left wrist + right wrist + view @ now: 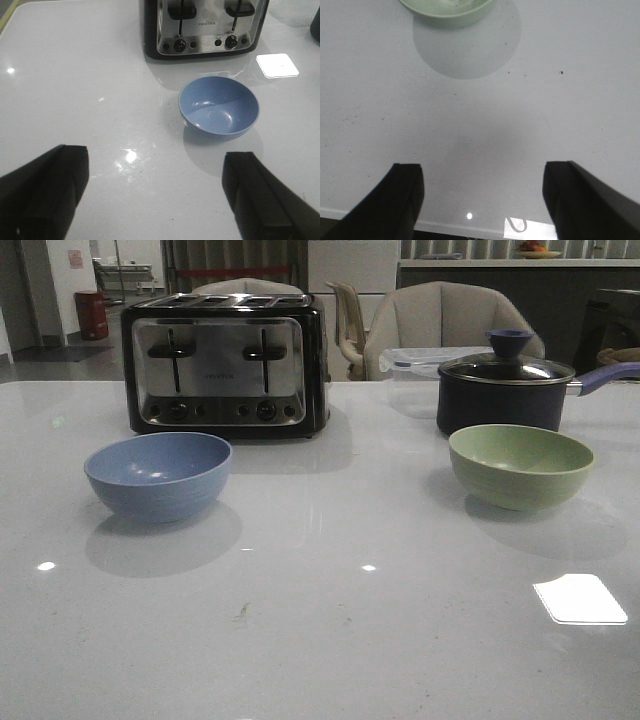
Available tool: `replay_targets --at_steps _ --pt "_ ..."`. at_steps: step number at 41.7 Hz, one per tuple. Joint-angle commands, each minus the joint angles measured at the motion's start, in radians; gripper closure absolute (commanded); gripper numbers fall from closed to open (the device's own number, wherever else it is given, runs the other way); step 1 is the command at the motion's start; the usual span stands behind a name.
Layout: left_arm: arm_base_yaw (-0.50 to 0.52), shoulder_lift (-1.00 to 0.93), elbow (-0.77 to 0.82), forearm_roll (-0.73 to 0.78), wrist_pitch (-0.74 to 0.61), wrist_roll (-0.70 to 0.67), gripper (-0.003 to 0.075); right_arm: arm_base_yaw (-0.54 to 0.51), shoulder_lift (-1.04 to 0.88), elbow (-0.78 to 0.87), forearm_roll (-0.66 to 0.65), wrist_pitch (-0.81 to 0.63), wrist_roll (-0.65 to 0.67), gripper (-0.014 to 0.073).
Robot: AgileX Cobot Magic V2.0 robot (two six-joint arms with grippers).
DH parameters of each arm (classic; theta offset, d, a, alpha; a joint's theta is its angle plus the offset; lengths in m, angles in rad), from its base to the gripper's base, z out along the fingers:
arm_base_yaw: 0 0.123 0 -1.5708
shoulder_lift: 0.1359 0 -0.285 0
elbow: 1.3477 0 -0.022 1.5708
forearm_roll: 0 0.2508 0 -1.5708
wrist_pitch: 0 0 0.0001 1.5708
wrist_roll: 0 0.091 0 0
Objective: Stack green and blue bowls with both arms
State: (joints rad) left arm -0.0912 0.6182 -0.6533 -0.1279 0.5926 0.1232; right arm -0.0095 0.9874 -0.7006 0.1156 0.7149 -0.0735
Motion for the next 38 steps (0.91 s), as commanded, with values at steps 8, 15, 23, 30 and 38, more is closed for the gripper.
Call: replay_targets --at_steps 8,15,23,30,38 --pt "-0.177 0.003 -0.030 -0.025 -0.094 0.014 0.0085 -0.067 0.182 -0.170 0.045 -0.068 0.005 -0.0006" --pt "-0.280 0.003 -0.030 -0.025 -0.106 0.014 0.0085 -0.070 0.338 -0.305 0.102 -0.055 -0.010 -0.0006" --pt "-0.328 0.003 -0.030 -0.025 -0.107 0.014 0.0085 -0.070 0.576 -0.518 0.164 0.019 -0.052 -0.0006" --pt "-0.328 0.003 -0.030 -0.025 -0.107 0.014 0.0085 -0.070 0.744 -0.677 0.166 0.064 -0.060 -0.0006" --pt "-0.328 0.003 -0.030 -0.025 -0.107 0.014 0.0085 -0.070 0.905 -0.828 0.164 0.077 -0.063 -0.0006"
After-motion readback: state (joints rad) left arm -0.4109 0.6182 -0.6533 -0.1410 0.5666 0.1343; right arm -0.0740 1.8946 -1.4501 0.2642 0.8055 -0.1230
